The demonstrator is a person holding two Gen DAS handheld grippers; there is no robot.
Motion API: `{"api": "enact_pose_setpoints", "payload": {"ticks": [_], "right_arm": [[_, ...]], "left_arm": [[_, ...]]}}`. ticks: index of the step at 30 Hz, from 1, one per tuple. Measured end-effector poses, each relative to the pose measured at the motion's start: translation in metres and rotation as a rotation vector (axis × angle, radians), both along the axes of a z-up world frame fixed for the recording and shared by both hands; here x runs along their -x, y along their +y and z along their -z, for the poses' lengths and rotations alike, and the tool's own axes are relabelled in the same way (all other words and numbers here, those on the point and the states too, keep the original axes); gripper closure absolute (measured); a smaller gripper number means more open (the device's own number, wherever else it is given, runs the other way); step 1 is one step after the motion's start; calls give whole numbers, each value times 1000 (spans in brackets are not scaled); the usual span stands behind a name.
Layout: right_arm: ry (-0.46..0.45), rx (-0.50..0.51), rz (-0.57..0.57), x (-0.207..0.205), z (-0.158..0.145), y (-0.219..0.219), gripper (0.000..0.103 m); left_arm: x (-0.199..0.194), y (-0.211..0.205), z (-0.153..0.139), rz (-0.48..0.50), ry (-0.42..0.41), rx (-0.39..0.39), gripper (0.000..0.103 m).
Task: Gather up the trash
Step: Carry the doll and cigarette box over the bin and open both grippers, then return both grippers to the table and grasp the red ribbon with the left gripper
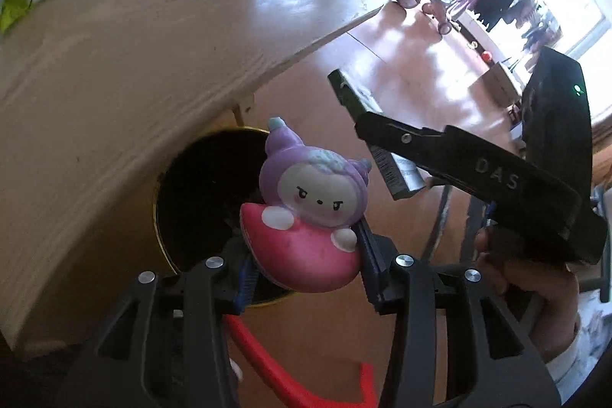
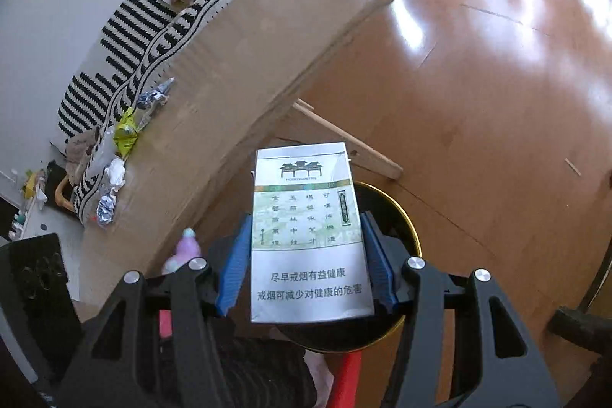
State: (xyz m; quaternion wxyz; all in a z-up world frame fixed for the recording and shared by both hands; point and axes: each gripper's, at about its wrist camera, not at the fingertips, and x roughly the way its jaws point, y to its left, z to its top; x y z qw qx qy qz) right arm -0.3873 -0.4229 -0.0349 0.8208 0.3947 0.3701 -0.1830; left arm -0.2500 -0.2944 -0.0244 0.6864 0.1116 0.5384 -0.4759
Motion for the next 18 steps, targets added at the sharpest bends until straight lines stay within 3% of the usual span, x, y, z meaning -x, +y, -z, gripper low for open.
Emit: {"api": "enact_pose_setpoints", "payload": {"ticks": [5, 7, 8, 9, 10, 11, 15, 18], "right_arm": [[8, -16, -4, -8, 4, -2, 48], [-1, -55, -1, -10, 6, -7, 46], [-4, -75, -3, -9, 7, -9, 40], [-3, -82, -3, -8, 8, -12, 29], [4, -88, 4, -7, 8, -14, 7], [-2, -103, 14, -5, 6, -16, 6], [-24, -92, 35, 0, -4, -22, 6], [-58, -34, 56, 5, -17, -23, 6]], "left_arm": [[-6, 1, 7, -21, 61, 4, 59], [0, -1, 4, -16, 34, 2, 56], [0, -1, 4, -18, 14, -4, 50], [2, 0, 5, -16, -4, -8, 26], [3, -1, 4, -19, -23, -10, 14], [6, 0, 1, -30, -62, 5, 6], [10, -1, -6, -7, -58, 20, 6], [6, 9, -31, -38, -99, 65, 6]]}}
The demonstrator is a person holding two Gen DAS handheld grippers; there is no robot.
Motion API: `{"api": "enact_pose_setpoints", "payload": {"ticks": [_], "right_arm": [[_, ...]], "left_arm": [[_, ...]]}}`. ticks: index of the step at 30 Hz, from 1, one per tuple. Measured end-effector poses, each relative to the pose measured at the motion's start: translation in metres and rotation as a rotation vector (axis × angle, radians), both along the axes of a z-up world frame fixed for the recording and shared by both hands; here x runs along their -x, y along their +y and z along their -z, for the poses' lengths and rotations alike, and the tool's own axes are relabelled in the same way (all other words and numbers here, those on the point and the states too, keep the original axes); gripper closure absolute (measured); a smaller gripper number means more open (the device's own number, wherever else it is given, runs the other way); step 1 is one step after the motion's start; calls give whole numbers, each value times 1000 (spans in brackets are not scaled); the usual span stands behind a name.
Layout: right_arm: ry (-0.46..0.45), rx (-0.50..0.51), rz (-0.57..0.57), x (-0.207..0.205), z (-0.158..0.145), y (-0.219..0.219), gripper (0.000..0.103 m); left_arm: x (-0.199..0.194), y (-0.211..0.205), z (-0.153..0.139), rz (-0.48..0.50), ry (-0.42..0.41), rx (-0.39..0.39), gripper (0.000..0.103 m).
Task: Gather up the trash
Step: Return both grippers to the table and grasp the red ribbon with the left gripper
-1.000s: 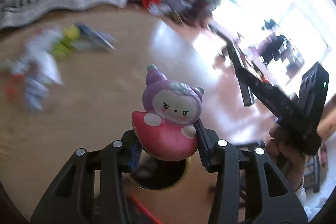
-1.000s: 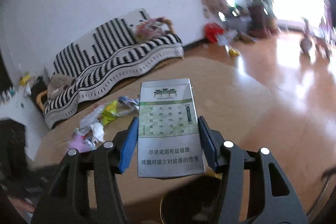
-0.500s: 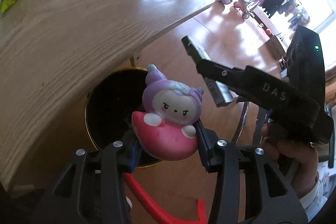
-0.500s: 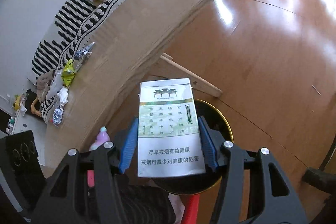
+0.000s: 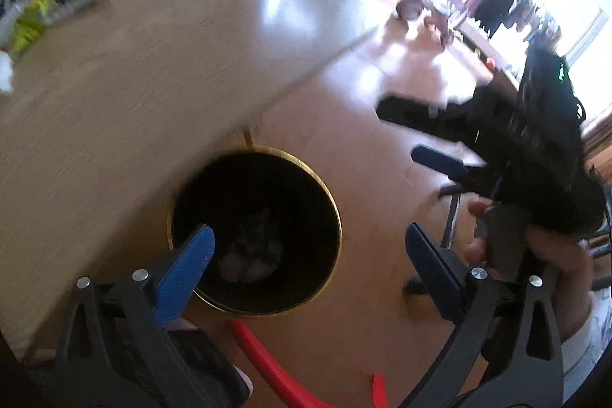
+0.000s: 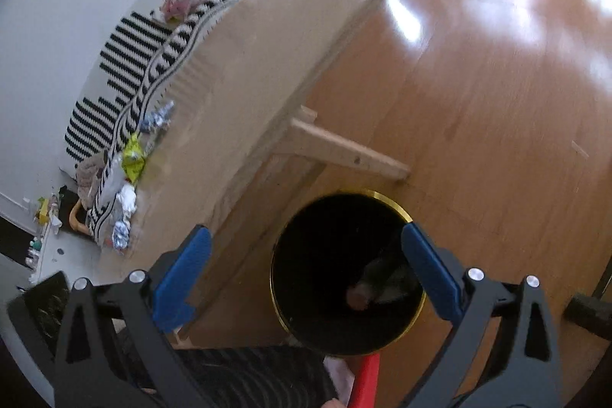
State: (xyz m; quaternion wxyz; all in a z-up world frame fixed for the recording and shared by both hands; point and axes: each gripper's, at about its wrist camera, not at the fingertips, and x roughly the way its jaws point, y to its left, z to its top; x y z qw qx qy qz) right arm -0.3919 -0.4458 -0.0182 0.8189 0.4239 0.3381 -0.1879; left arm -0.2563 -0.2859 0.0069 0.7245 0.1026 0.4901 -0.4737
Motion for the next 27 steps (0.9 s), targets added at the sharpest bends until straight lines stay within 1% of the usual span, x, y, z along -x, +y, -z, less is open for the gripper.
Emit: {"api": "enact_pose_setpoints", "payload": {"ticks": [2, 4, 6, 7, 8, 9, 10, 11, 12, 13, 14, 15, 16, 18, 19, 20, 22, 23, 25, 27], "right_arm": [[-13, 99, 1, -1, -14, 6, 6], [-12, 187, -13, -5, -26, 12, 6], [-31, 242, -26, -13, -38, 19, 6], [-40, 258, -34, -18, -42, 22, 6], [-47, 277, -52, -26, -47, 27, 6], [-49, 294, -69, -35, -52, 33, 6], [-48, 313, -88, -43, -55, 39, 6], [-45, 330, -103, -50, -58, 44, 6], [-39, 353, -126, -61, -61, 52, 6], [-36, 373, -148, -70, -64, 58, 6], [-33, 400, -176, -82, -67, 67, 6], [-33, 416, -195, -92, -69, 74, 6], [-35, 429, -215, -103, -72, 80, 6], [-49, 439, -252, -131, -79, 95, 6], [-57, 439, -265, -141, -82, 101, 6], [-67, 440, -291, -162, -88, 111, 6], [-78, 426, -340, -189, -93, 125, 6], [-76, 418, -374, -212, -95, 138, 6], [-69, 420, -414, -242, -95, 156, 6], [-43, 433, -481, -281, -89, 179, 6]], "left_arm": [[-10, 15, -25, -38, -45, 57, 6], [-23, 31, -46, -93, -106, 64, 6], [-43, 54, -67, -198, -193, 55, 6], [-56, 72, -76, -263, -236, 52, 6], [-68, 82, -81, -310, -247, 49, 6], [-85, 95, -84, -367, -223, 55, 6], [-102, 116, -84, -425, -176, 70, 6], [-124, 145, -81, -508, -113, 94, 6], [-136, 164, -81, -557, -84, 106, 6], [-144, 178, -81, -600, -76, 110, 6], [-157, 200, -83, -661, -91, 100, 6], [-164, 211, -85, -688, -112, 83, 6], [-170, 221, -85, -703, -128, 65, 6], [-191, 238, -80, -718, -160, -6, 6], [-199, 239, -77, -717, -169, -33, 6], [-209, 240, -72, -711, -184, -72, 6], [-222, 246, -62, -699, -212, -130, 6], [-232, 245, -54, -688, -222, -152, 6], [-251, 247, -39, -678, -216, -181, 6], [-258, 253, -21, -675, -201, -178, 6]]}}
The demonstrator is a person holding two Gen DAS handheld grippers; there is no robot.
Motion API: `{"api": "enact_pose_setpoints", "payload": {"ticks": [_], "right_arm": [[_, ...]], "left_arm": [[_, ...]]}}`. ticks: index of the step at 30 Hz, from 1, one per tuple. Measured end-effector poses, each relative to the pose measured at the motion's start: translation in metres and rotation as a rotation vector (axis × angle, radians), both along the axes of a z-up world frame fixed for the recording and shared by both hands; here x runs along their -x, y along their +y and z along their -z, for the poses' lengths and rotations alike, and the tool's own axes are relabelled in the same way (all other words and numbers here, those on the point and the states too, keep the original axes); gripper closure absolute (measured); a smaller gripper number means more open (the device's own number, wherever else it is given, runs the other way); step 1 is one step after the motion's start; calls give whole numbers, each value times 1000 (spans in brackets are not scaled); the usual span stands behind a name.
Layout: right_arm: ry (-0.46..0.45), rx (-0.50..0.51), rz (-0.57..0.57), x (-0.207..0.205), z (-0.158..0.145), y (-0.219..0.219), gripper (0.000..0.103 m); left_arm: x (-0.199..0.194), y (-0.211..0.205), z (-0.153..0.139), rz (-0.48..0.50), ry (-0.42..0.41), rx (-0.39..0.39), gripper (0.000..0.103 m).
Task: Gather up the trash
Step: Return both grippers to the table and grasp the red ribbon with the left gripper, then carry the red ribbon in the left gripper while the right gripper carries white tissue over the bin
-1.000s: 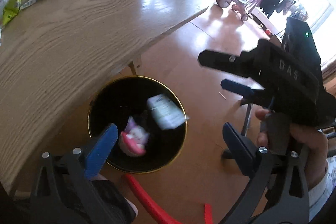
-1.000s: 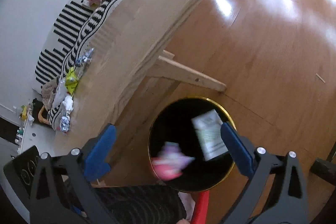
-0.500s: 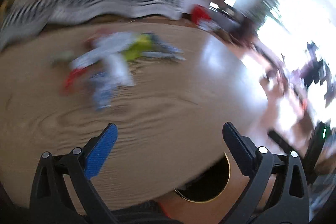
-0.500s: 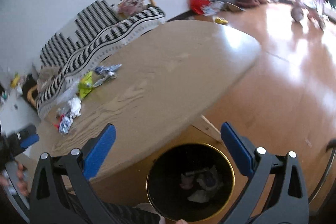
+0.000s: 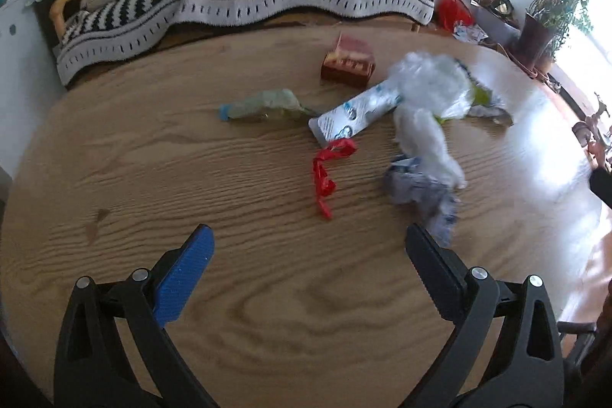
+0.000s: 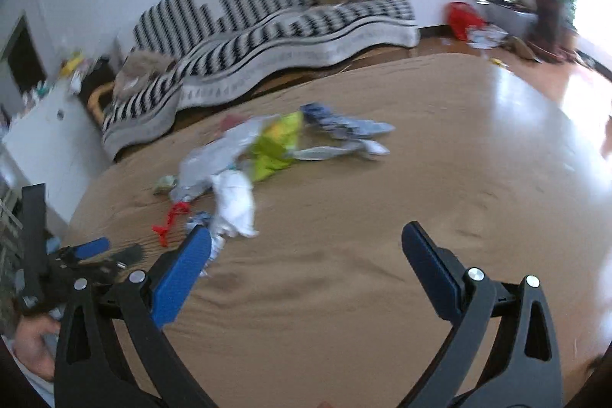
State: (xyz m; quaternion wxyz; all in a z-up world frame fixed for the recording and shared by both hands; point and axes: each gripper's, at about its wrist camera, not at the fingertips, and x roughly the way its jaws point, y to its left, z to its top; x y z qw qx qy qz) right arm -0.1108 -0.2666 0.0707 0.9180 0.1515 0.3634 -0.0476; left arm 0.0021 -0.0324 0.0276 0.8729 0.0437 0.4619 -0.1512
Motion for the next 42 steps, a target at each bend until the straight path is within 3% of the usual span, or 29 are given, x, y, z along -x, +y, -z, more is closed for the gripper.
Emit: {"api": "enact_pose_setpoints", "payload": {"ticks": [3, 6, 9, 11, 13, 18, 19, 21, 22, 23, 24, 25, 28, 33, 37, 42], "right_arm": [[65, 42, -67, -48, 17, 28, 6], [121, 73, -107, -90, 38, 49, 6], [167, 74, -118, -120, 49, 57, 6], [195, 126, -123, -137, 56, 66, 9], [232, 179, -120, -149, 67, 68, 22], [226, 191, -156, -148, 77, 67, 26], [222, 194, -163, -147, 77, 67, 31], [201, 193, -207, -144, 75, 70, 47], [196, 190, -225, -142, 74, 72, 68], [187, 172, -251, -140, 72, 74, 88], [186, 141, -264, -138, 71, 76, 88], [184, 120, -260, -137, 72, 76, 89], [149, 74, -226, -124, 66, 72, 90], [47, 90, -143, -102, 39, 57, 90], [-22, -8, -84, -93, 29, 37, 90], [-273, 57, -34, -64, -13, 32, 90]], "left_arm": [[-13, 1, 22, -19, 73, 8, 6], [-25, 0, 23, -15, 64, 39, 6], [-39, -7, 31, -5, 60, -3, 6], [-45, -13, 36, 5, 24, -71, 6], [-47, -18, 38, 44, 5, -83, 6], [-50, -24, 37, 105, -4, -82, 8], [-50, -25, 37, 115, -6, -78, 10], [-46, -28, 33, 145, -22, -77, 29], [-46, -29, 32, 153, -28, -73, 40], [-45, -29, 29, 150, -40, -74, 79], [-47, -27, 28, 137, -33, -78, 96], [-48, -23, 26, 127, 0, -37, 96], [-48, -18, 22, 126, 41, 35, 96], [-40, -14, 8, 124, 7, 43, 96], [-41, -10, 4, 114, -8, 24, 96], [-42, -4, -4, 90, -19, 60, 96]]}}
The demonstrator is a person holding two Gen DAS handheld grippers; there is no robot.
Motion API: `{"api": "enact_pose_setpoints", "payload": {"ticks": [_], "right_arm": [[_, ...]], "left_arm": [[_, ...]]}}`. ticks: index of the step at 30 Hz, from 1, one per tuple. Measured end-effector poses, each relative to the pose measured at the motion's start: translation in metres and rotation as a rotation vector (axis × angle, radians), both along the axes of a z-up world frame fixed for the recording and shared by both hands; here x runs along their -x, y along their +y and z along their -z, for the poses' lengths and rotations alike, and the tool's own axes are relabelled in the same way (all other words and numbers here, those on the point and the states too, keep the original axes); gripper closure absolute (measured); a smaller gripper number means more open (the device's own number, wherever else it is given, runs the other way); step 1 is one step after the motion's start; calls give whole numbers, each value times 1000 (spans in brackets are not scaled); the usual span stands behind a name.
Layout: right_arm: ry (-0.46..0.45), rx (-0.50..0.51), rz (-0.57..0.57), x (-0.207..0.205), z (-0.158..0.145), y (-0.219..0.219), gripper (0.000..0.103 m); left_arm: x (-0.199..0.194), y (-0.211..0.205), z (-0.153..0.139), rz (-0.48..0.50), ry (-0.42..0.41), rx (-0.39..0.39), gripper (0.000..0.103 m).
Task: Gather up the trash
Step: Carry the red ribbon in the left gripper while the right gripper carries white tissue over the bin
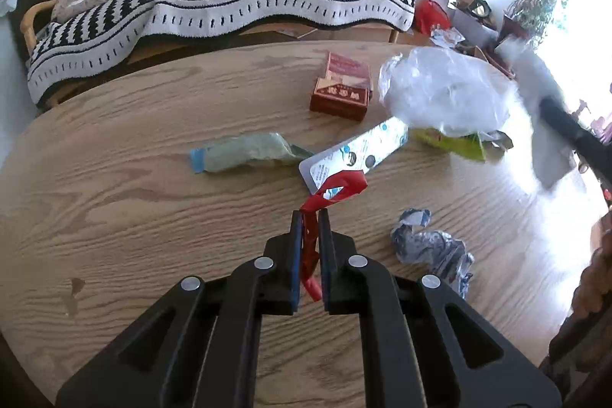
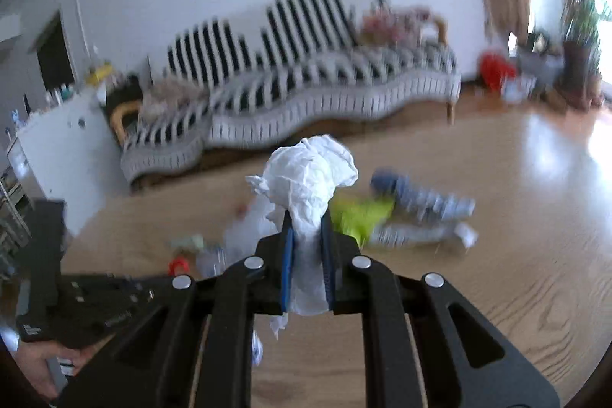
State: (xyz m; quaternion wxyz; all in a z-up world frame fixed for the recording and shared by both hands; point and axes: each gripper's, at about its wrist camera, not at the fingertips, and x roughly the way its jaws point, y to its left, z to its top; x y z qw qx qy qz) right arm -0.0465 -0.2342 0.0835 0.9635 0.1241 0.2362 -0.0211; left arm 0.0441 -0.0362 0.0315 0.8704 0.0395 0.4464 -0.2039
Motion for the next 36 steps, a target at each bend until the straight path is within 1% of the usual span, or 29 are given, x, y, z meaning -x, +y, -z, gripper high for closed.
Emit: {"api": "enact_pose_setpoints", "payload": {"ticks": [1, 2, 8, 14, 21, 24, 26, 28, 31, 33, 36], "right_arm": [[-30, 7, 17, 4, -5, -2, 90], [-34, 10, 29, 5, -7, -3, 90], [61, -16, 50, -7, 8, -14, 90], [97, -53, 71, -6, 19, -18, 90], [97, -35, 62, -5, 17, -13, 90], [86, -46, 69, -3, 13, -10, 89], [72, -60, 62, 0, 7, -9, 89], [55, -78, 49, 6, 0, -7, 89], [38, -111, 51, 27, -15, -10, 89], [25, -109, 71, 53, -29, -19, 89], [21, -90, 110, 91, -43, -37, 89]], "left_arm": [[-1, 0, 0, 2, -1, -1, 96], [0, -1, 0, 8, -1, -3, 96], [1, -4, 1, 22, 3, -9, 96], [2, -5, 0, 29, -11, -31, 96], [4, -5, -3, 24, -14, -25, 96], [9, -5, -12, 29, -30, -8, 96], [16, -8, -23, 41, -55, 11, 96], [21, -13, -33, 47, -75, 32, 96], [40, -29, -49, 76, -96, 50, 96], [62, -46, -58, 117, -107, 47, 96], [99, -75, -70, 189, -94, 80, 96]]}}
